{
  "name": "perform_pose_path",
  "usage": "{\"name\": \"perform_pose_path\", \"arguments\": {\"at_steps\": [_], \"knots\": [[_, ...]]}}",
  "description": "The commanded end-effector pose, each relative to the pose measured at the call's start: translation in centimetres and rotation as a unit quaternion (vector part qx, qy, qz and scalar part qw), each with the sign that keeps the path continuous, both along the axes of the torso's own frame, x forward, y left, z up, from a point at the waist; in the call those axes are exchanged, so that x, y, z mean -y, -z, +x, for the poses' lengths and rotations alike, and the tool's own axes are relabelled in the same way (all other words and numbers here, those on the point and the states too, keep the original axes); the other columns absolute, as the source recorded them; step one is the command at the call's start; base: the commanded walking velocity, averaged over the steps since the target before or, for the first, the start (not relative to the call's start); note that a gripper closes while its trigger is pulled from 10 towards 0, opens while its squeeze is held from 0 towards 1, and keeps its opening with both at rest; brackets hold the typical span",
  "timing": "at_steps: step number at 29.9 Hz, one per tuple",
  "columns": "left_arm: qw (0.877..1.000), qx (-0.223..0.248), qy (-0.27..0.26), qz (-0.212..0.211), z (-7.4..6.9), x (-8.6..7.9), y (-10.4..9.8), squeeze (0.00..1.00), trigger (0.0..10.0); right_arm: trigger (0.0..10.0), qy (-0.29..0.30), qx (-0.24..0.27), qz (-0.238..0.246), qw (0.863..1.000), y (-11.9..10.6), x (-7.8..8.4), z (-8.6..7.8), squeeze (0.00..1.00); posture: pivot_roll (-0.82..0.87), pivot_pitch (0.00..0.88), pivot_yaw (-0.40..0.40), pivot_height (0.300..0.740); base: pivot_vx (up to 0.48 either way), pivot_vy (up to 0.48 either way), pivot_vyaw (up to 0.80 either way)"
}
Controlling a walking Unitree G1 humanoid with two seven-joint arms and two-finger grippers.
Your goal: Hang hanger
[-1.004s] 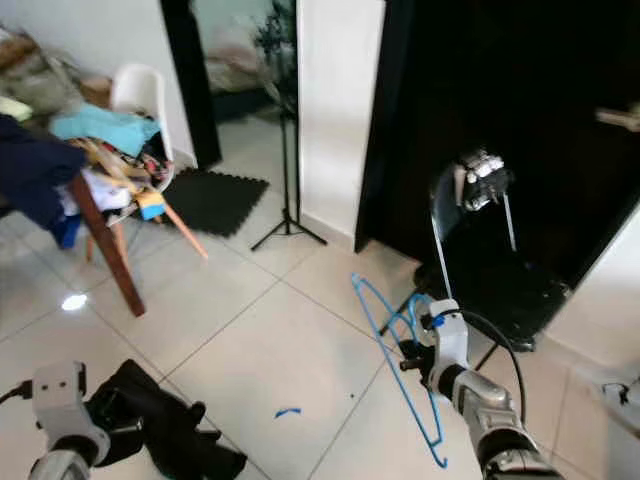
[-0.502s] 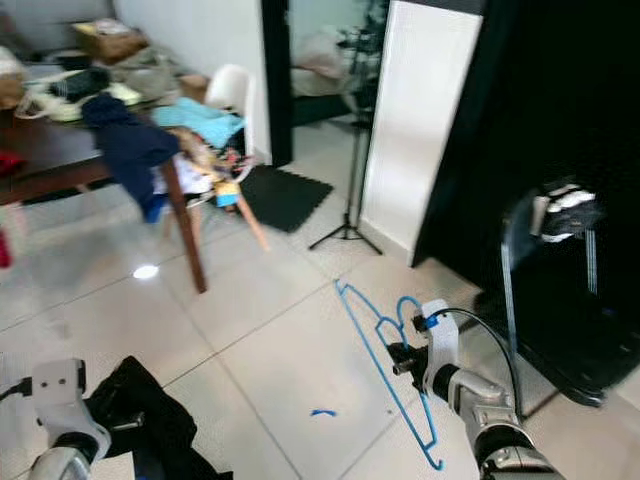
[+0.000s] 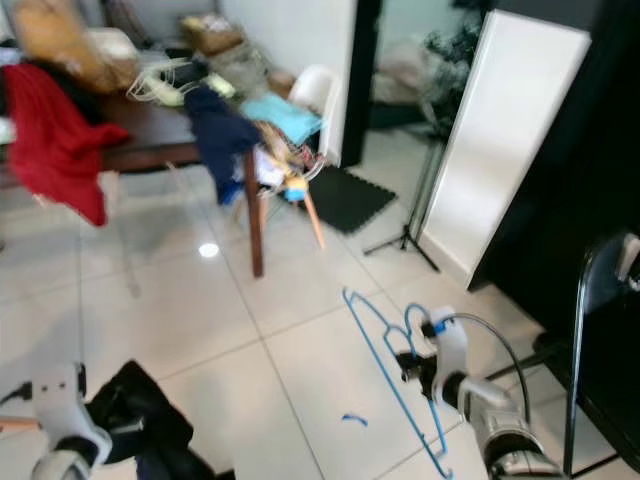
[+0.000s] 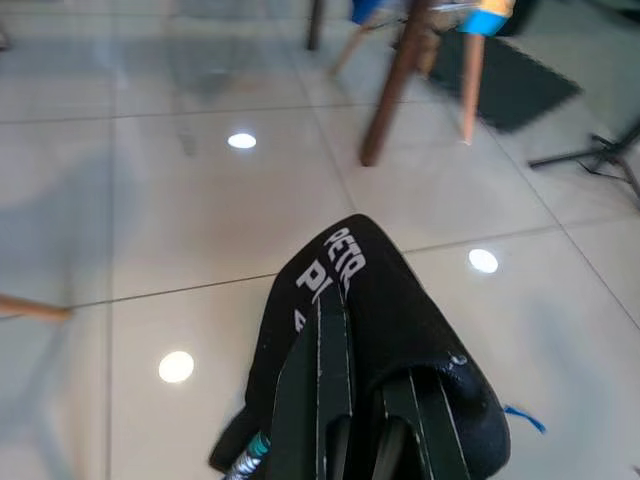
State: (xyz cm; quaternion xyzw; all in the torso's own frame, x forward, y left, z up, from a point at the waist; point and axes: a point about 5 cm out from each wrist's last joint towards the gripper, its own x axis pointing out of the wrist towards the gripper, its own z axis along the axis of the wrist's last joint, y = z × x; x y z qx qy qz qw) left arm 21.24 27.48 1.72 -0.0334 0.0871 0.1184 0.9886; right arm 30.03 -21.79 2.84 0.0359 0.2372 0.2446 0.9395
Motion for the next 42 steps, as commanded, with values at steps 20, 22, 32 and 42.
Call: {"name": "perform_pose_path", "arguments": {"at_steps": [20, 22, 32, 42], "knots": [[1.000, 0.014, 0.012, 0.002, 0.25, 0.70, -0.49, 0.00, 10.0, 10.0, -0.006, -0.015, -0.003, 1.000, 0.41, 0.69, -0.64, 0.00, 0.04, 0.029, -0.120, 0.740, 0.480, 0.000, 0.73], [1.000, 0.016, 0.012, 0.000, 0.31, 0.80, -0.53, 0.00, 10.0, 10.0, -0.006, -0.016, -0.003, 1.000, 0.38, 0.74, -0.63, 0.00, 0.04, 0.030, -0.122, 0.740, 0.480, 0.000, 0.73], [1.000, 0.017, 0.008, -0.003, 0.37, 0.91, -0.55, 0.00, 10.0, 10.0, -0.004, -0.016, -0.003, 1.000, 0.36, 0.85, -0.63, 0.00, 0.04, 0.030, -0.123, 0.740, 0.096, 0.000, 0.73], [1.000, 0.019, 0.007, -0.005, 0.43, 0.98, -0.66, 0.00, 10.0, 10.0, 0.050, -0.030, 0.017, 0.998, 0.28, 1.52, -0.33, 0.00, 0.04, 0.035, -0.122, 0.740, 0.000, 0.000, 0.05]]}}
